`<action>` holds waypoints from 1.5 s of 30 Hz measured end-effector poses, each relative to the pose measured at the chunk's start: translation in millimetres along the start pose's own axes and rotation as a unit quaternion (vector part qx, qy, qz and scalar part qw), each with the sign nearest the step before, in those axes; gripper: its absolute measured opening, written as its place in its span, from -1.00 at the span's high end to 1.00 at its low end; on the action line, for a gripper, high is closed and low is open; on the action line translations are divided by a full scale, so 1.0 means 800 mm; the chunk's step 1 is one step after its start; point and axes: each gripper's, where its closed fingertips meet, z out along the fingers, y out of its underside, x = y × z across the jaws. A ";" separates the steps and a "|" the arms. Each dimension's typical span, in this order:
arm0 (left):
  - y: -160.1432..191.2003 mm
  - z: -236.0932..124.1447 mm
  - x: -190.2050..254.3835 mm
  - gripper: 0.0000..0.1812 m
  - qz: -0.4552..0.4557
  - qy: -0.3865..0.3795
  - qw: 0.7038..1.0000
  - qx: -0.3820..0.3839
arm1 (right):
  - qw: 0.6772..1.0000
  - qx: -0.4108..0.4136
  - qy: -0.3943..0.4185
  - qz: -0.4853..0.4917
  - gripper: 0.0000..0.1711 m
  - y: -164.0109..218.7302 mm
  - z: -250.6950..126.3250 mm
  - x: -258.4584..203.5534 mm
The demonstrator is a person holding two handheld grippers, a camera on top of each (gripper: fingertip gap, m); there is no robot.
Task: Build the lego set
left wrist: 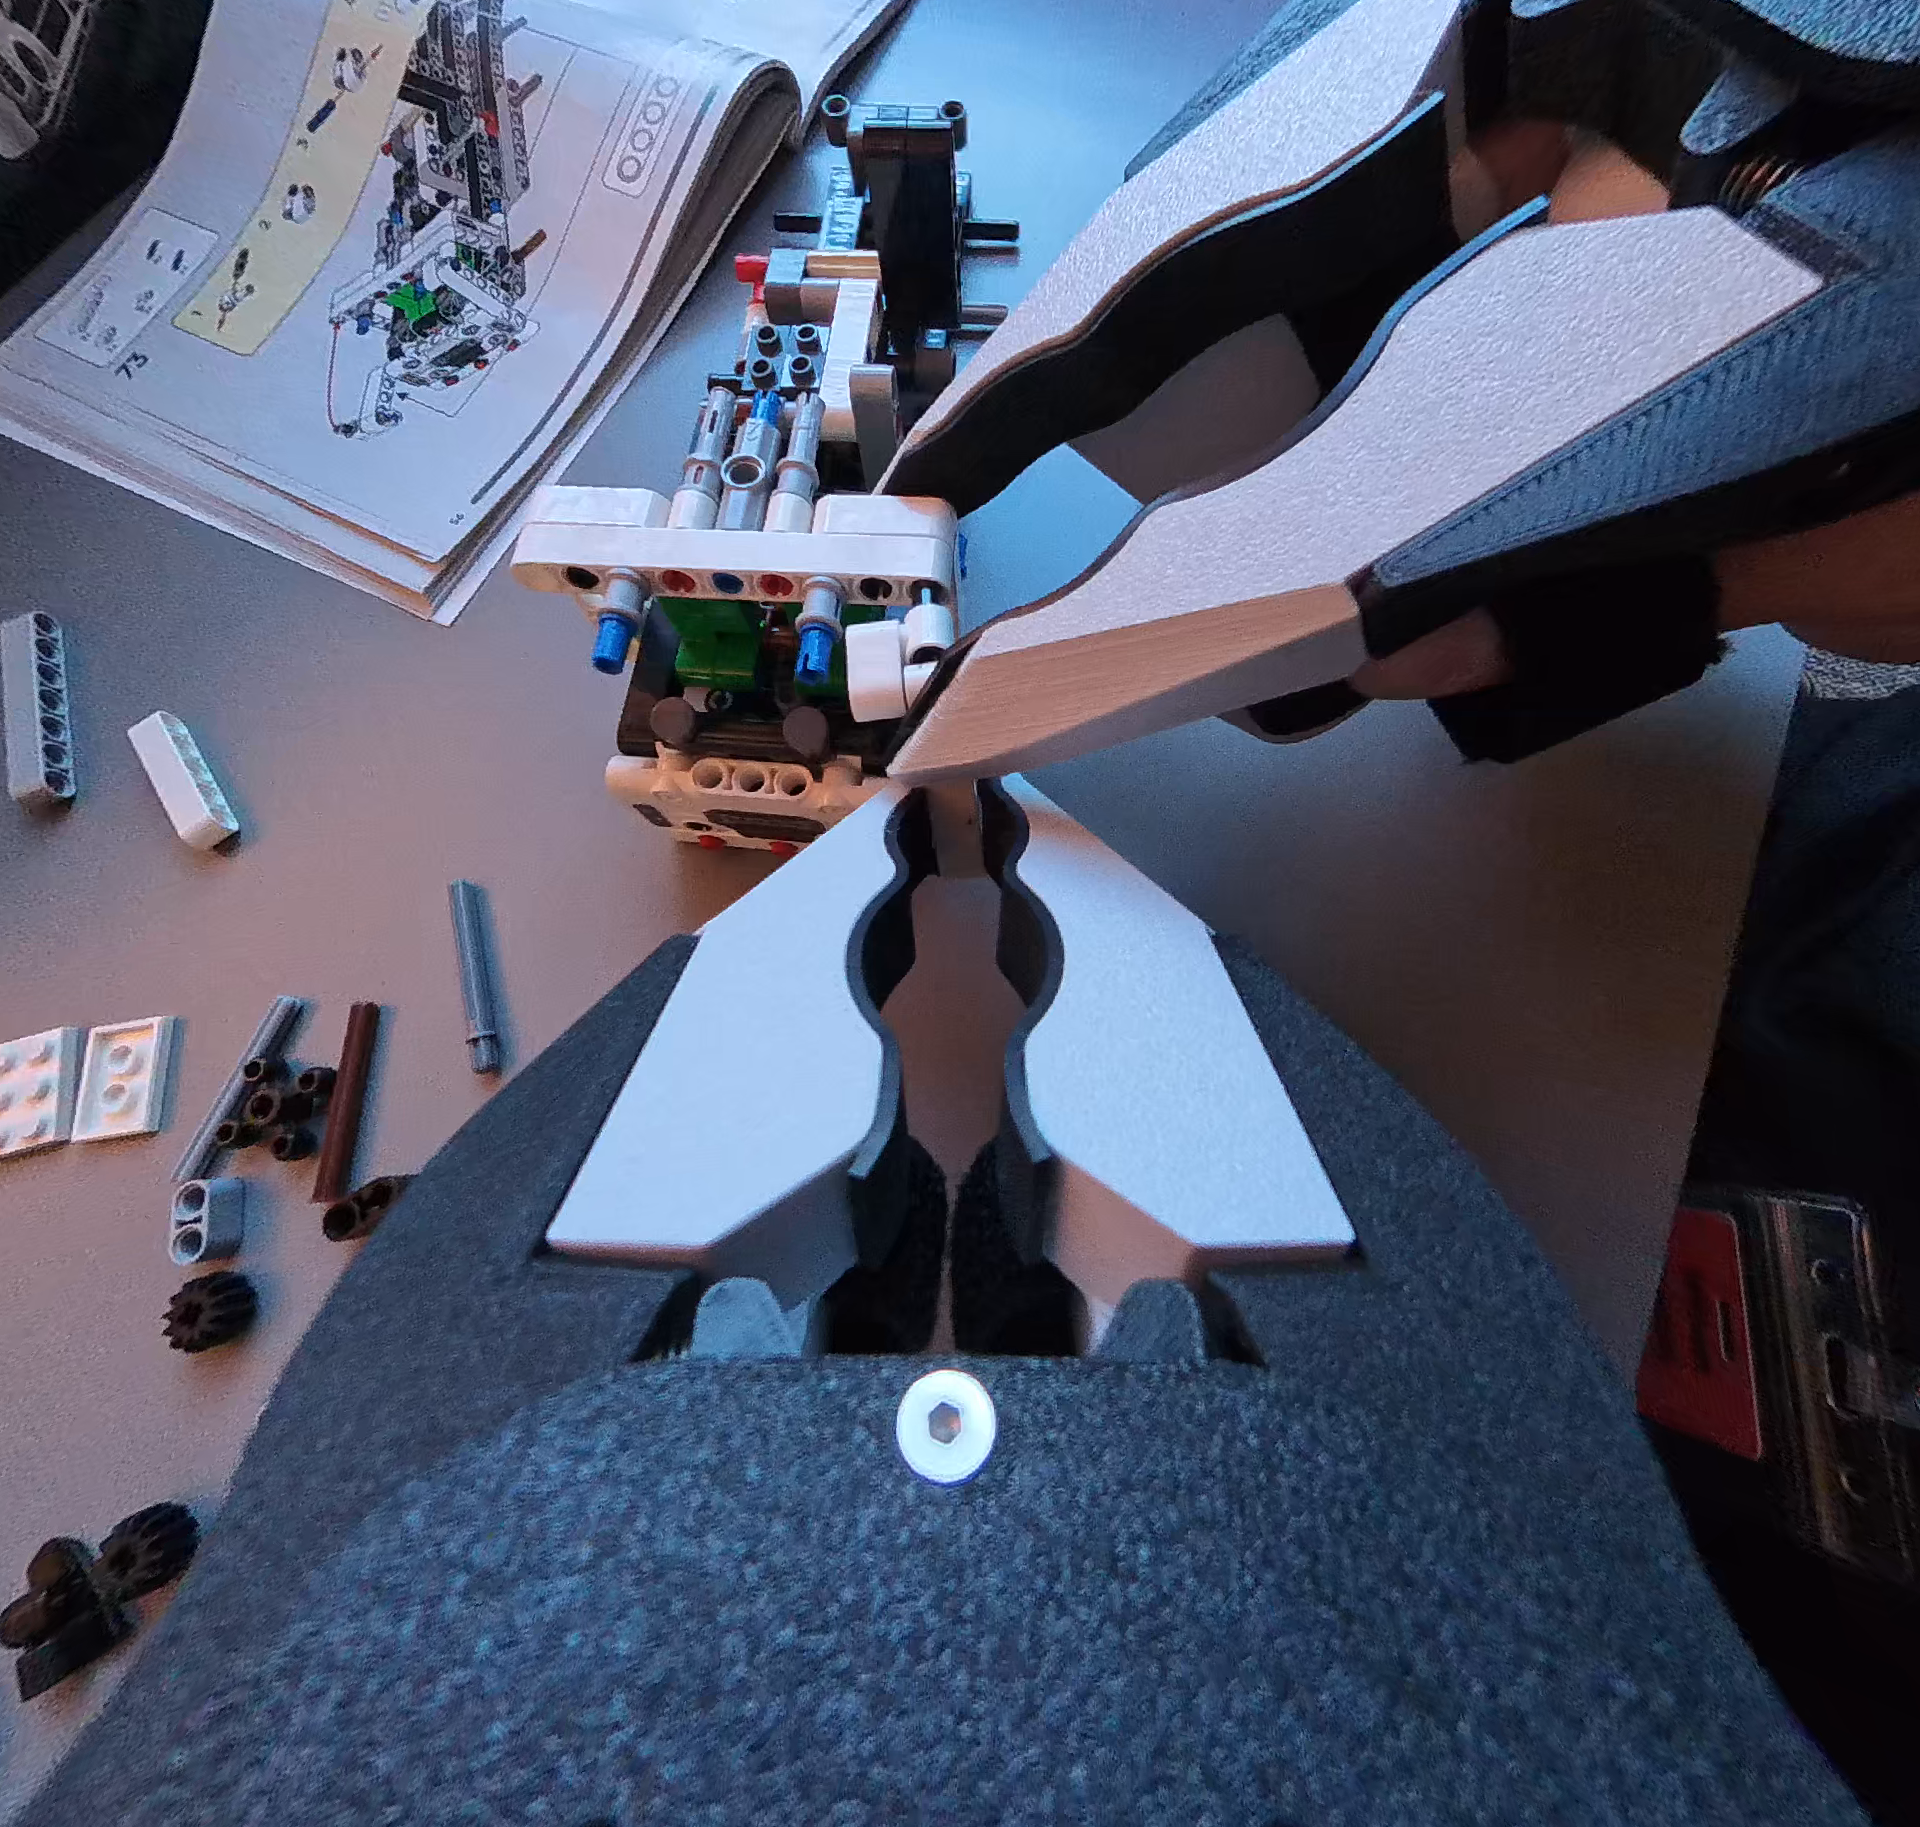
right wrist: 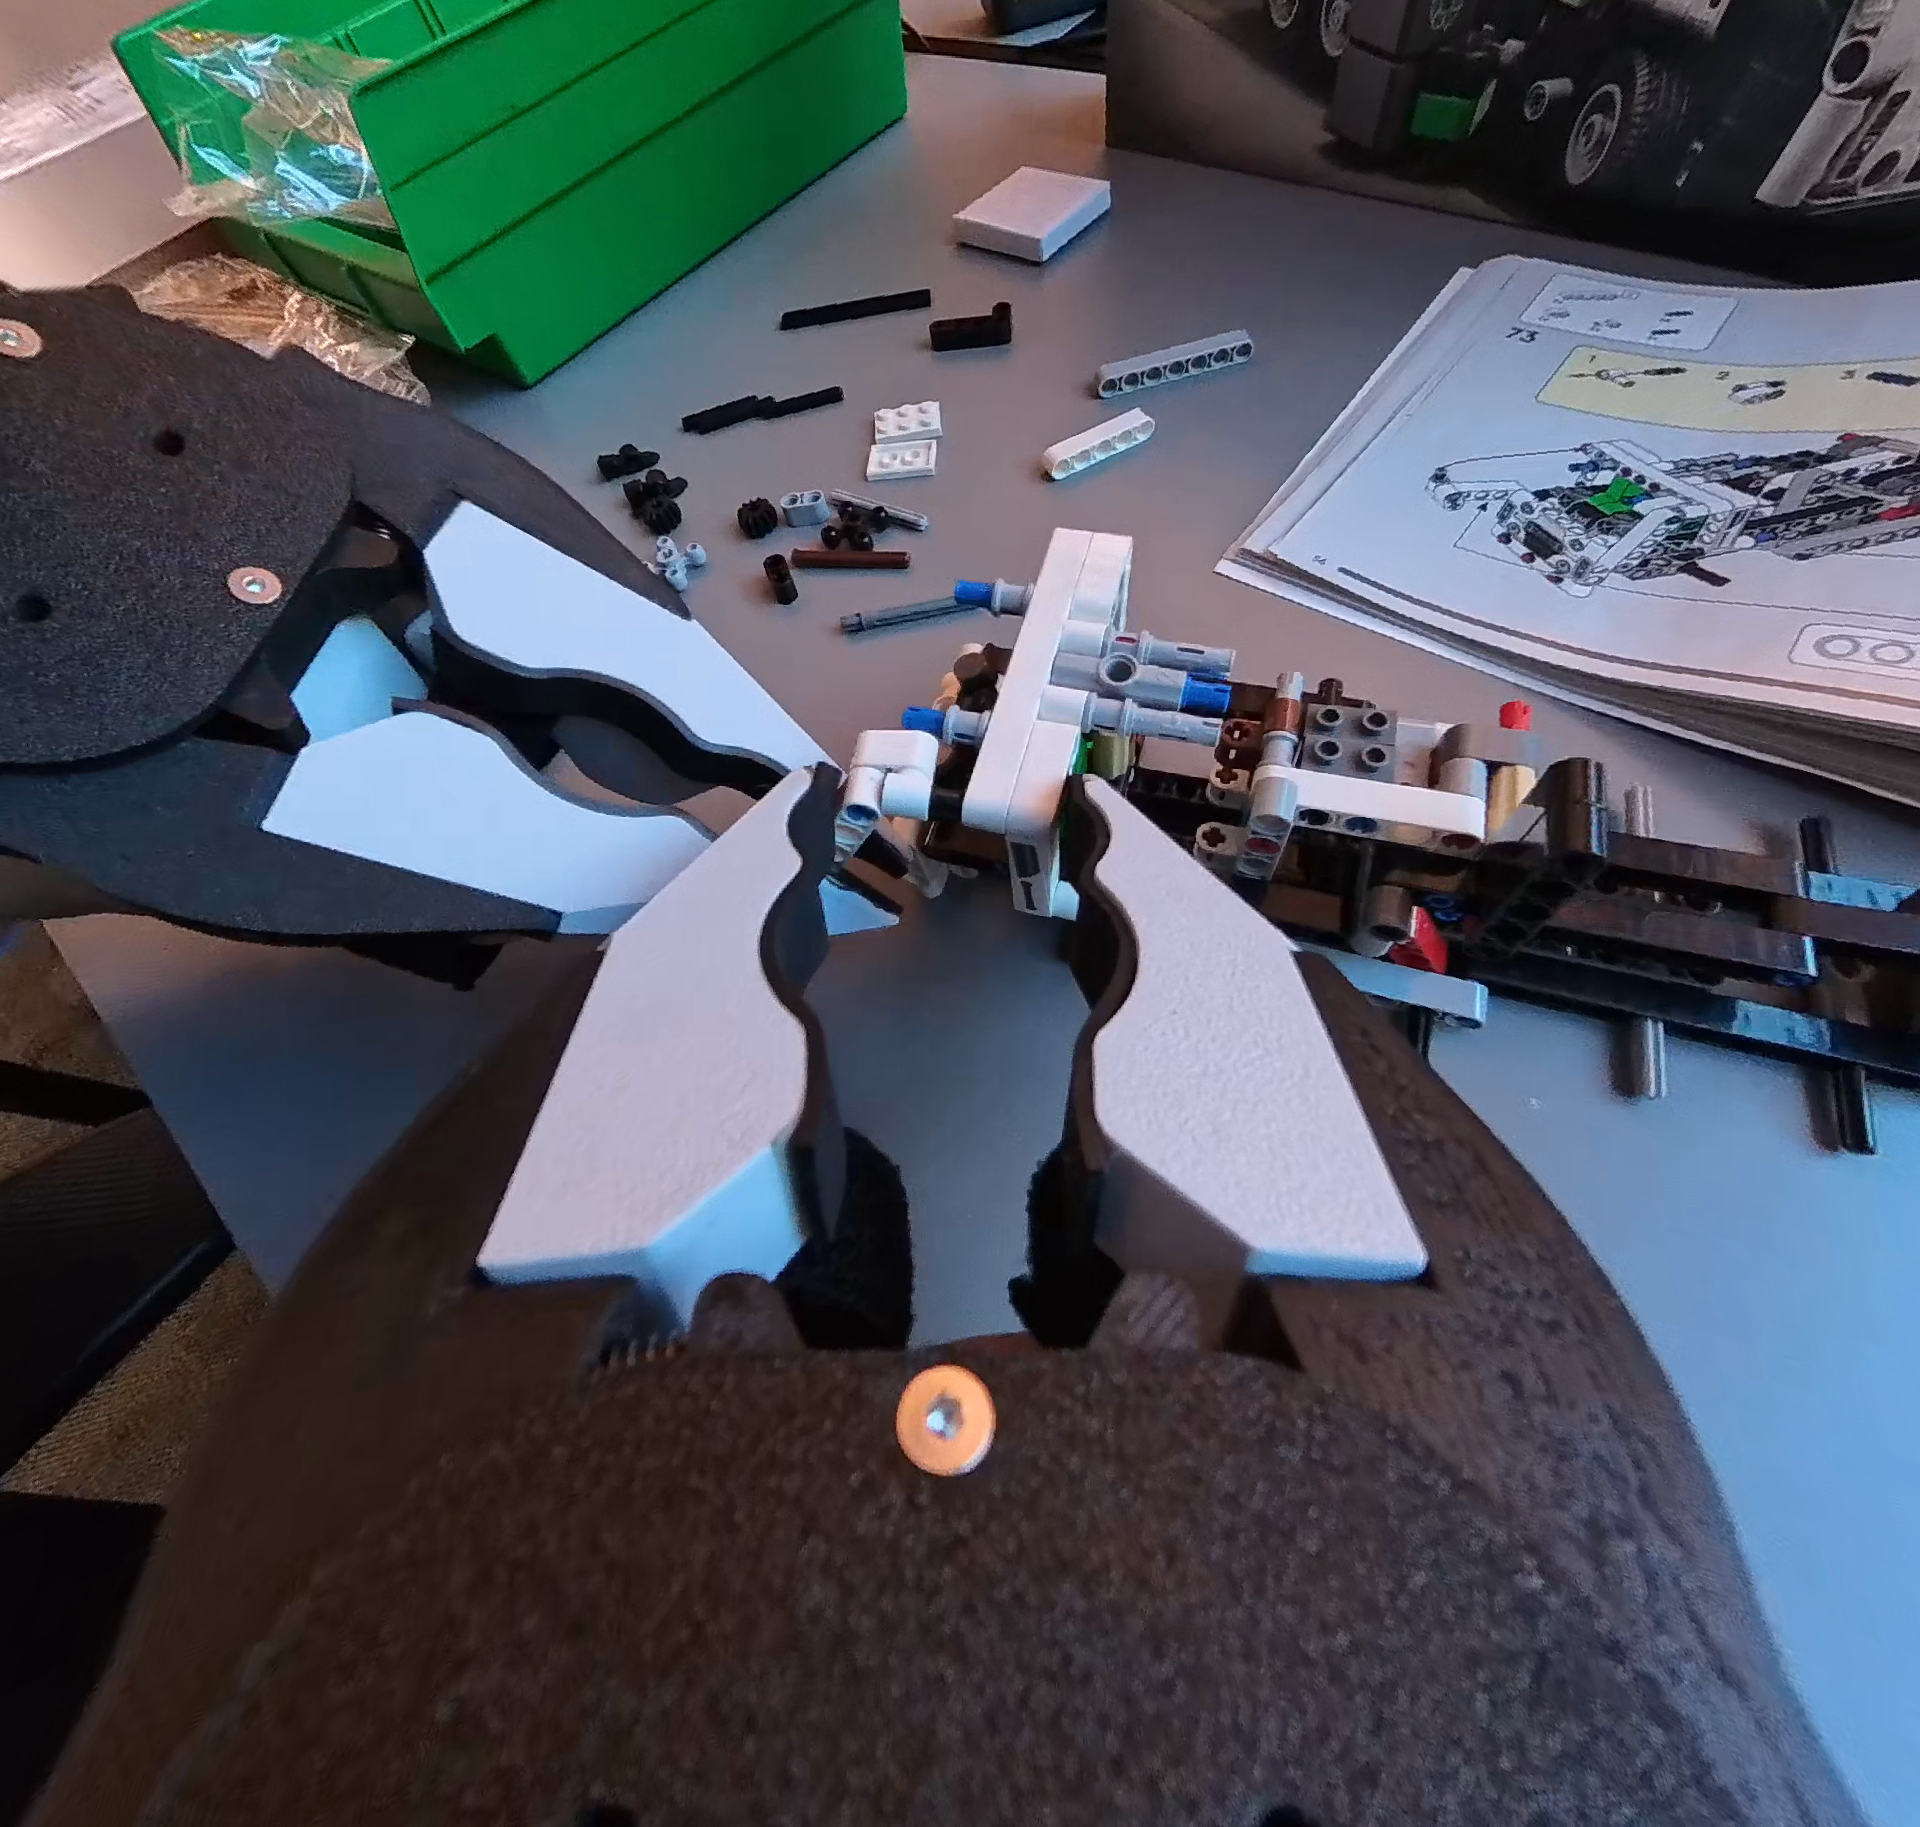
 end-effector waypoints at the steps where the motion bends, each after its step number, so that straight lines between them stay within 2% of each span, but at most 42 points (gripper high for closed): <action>1: 0.000 0.000 0.000 0.90 -0.002 0.000 1.000 0.001 | 1.000 0.000 0.000 0.001 0.49 0.000 0.000 0.001; 13: -0.002 -0.021 0.003 0.56 -0.067 -0.044 0.996 0.040 | 1.000 -0.006 -0.015 0.005 0.50 -0.001 0.000 -0.002; 19: 0.001 -0.027 -0.004 0.57 -0.140 -0.054 0.986 0.076 | 0.999 -0.008 -0.031 0.001 0.50 0.000 -0.003 -0.001; 22: 0.002 -0.022 0.014 0.65 -0.116 -0.035 0.990 0.069 | 0.999 -0.012 -0.043 0.009 0.49 0.001 -0.005 -0.002; 25: 0.002 -0.010 0.032 0.83 -0.088 -0.028 0.994 0.056 | 0.998 -0.012 -0.058 0.024 0.49 0.001 -0.007 -0.003; 29: 0.004 0.000 0.026 0.82 -0.079 -0.061 0.994 0.037 | 0.999 -0.011 -0.047 0.016 0.50 0.002 -0.010 -0.001; 37: 0.007 0.002 0.021 0.83 -0.060 -0.067 0.996 0.029 | 0.999 -0.012 -0.044 0.010 0.50 0.003 -0.011 -0.001; 40: 0.008 -0.002 0.015 0.83 -0.039 -0.086 0.995 0.030 | 0.999 0.010 -0.028 0.021 0.41 -0.002 -0.024 0.003; 41: 0.008 -0.003 0.014 0.83 -0.032 -0.090 0.995 0.031 | 0.999 0.018 -0.019 0.024 0.42 -0.003 -0.030 0.004; 43: 0.007 -0.004 0.013 0.83 -0.017 -0.100 0.994 0.032 | 0.999 0.020 -0.025 0.026 0.62 0.002 -0.037 -0.006; 45: 0.009 -0.003 0.012 0.83 0.003 -0.113 0.993 0.026 | 0.998 -0.009 -0.049 0.042 0.62 0.018 -0.029 -0.025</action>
